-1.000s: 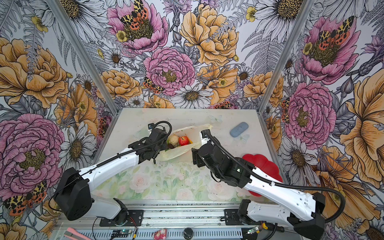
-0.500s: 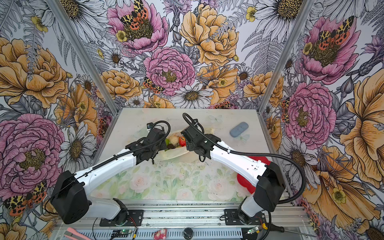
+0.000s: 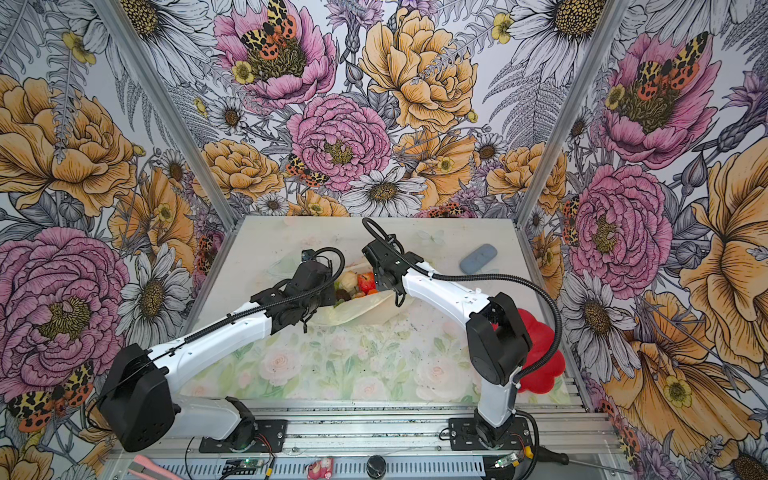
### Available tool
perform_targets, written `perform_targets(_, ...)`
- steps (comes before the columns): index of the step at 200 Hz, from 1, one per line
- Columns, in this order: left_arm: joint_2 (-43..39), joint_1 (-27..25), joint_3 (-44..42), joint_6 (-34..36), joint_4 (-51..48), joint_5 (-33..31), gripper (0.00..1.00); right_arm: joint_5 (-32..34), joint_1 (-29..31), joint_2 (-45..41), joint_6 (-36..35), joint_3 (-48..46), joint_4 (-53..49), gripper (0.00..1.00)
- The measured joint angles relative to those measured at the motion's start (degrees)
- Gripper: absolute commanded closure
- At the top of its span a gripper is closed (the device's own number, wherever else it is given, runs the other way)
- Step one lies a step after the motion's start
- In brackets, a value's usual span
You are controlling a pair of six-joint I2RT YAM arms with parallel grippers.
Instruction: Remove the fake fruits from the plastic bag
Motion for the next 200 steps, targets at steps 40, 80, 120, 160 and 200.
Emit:
perform_targets(40,-2.8,3.2,-3.8,0.0,2.6,4.7,1.00,-6.3,-1.8,4.0,-0.6,0.3,2.9,0.38)
perform_targets(80,-3.2,4.8,-4.9,0.0,4.0,7.7,1.00,-13.7,-1.8,3.9,-1.1,0.3,8.7,0.88)
perform_targets(120,-3.2,7.1,-5.0,-0.7,4.3,9.5,1.00,-18.6,-1.8,0.7,-0.9,-3.1,12.1,1.00)
perform_targets(160,-3.2,14.3,-4.1,-0.7,3.0,11.2,1.00,-26.0,-3.2,-10.4,-0.5,-8.7,16.8,1.00)
perform_targets(200,-4.8,23.9,-4.0,-1.1,7.0,17.7,1.00,-37.1,-12.5,-23.9,6.3,-22.4,33.0,1.00)
